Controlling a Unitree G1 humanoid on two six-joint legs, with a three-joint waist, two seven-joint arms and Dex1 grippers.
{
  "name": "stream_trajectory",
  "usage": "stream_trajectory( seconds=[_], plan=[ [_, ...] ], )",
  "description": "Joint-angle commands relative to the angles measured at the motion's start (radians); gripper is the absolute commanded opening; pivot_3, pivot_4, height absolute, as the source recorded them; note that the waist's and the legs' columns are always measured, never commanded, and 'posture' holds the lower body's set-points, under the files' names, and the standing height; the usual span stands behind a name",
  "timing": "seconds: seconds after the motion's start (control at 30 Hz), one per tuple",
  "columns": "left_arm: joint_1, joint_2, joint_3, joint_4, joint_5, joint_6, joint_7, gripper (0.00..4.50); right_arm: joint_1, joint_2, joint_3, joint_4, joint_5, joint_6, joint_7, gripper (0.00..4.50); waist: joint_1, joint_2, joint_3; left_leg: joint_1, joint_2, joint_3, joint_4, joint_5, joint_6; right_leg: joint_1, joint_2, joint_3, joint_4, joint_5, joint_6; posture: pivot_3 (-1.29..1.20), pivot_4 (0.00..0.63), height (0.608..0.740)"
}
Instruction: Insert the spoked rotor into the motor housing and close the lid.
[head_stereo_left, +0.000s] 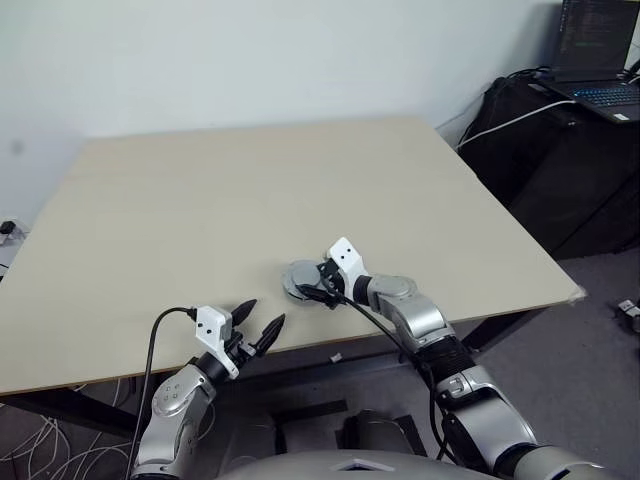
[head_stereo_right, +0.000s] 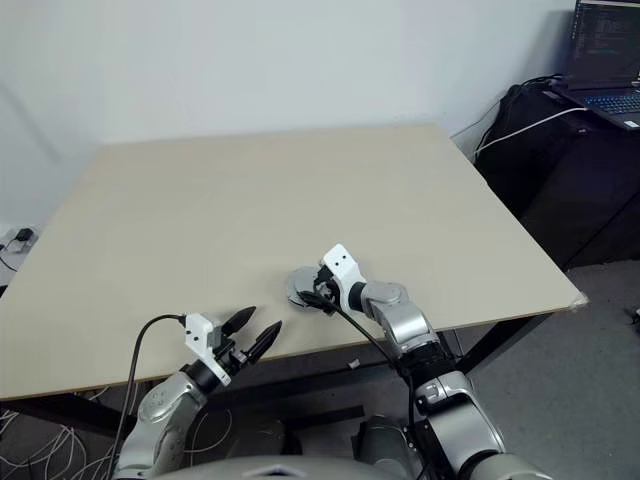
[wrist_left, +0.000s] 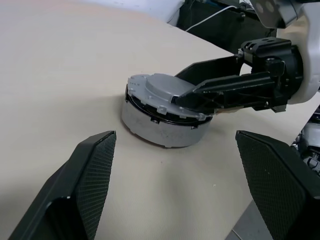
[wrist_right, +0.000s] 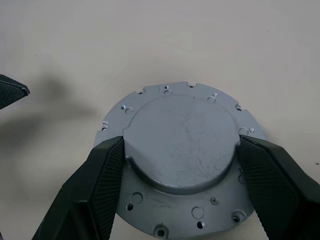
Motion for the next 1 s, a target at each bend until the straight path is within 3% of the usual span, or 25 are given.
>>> stream_trajectory(
  seconds=[0.03, 1.0],
  plan=[
    [-0.021, 0.004, 0.0, -0.055, -0.013, 0.01, 0.004, 4.04, 0.003, 0.002, -0.02, -0.05, 0.006, -0.03, -0.012, 3.24, 0.001, 0.0, 0.0, 0.0, 0.0, 0.0, 0.0, 0.0, 0.001, 0.0, 0.0, 0.0, 0.0, 0.0, 0.0, 0.0, 0.0, 0.74],
    [0.011, 0.004, -0.023, -0.119, -0.006, 0.041, 0.031, 4.04, 0.042, 0.033, 0.053, -0.132, -0.067, 0.029, -0.091, 3.24, -0.003, 0.0, 0.0, 0.002, 0.001, 0.0, 0.001, -0.002, -0.004, 0.001, 0.001, 0.001, 0.002, 0.0, 0.0, 0.0, 0.0, 0.74]
  ],
)
